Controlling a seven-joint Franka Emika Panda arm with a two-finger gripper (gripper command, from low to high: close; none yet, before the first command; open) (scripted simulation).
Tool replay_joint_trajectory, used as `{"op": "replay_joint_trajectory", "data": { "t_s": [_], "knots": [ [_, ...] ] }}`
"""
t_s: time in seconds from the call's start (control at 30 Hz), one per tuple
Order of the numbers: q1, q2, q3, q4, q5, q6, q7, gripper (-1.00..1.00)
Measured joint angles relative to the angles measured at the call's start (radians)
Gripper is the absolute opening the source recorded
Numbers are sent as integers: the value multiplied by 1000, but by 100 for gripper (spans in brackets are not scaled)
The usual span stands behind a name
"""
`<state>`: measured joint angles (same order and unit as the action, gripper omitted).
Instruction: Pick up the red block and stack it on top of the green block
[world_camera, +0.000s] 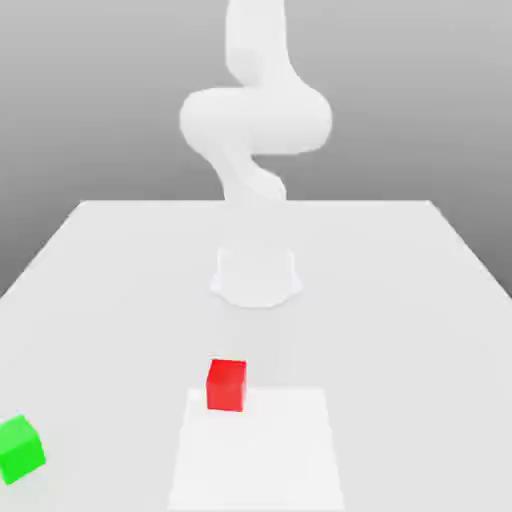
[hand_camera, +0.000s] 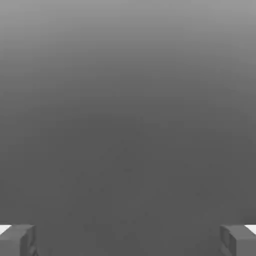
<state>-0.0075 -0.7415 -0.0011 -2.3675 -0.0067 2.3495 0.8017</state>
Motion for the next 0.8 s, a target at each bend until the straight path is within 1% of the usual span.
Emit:
{"op": "replay_joint_trajectory", "data": {
  "t_s": [0.4, 0.53, 0.63, 0.77, 0.8],
  "knots": [
    [-48, 346, -27, -393, -24, 286, 0, 0],
    [-62, 506, -45, -532, -24, 411, -7, 0],
    [-65, 707, -51, -568, 1, 567, -28, 0],
    [-87, 871, -22, -556, 37, 705, -54, 0],
    [-95, 901, -14, -553, 39, 731, -57, -100]
  ]
}}
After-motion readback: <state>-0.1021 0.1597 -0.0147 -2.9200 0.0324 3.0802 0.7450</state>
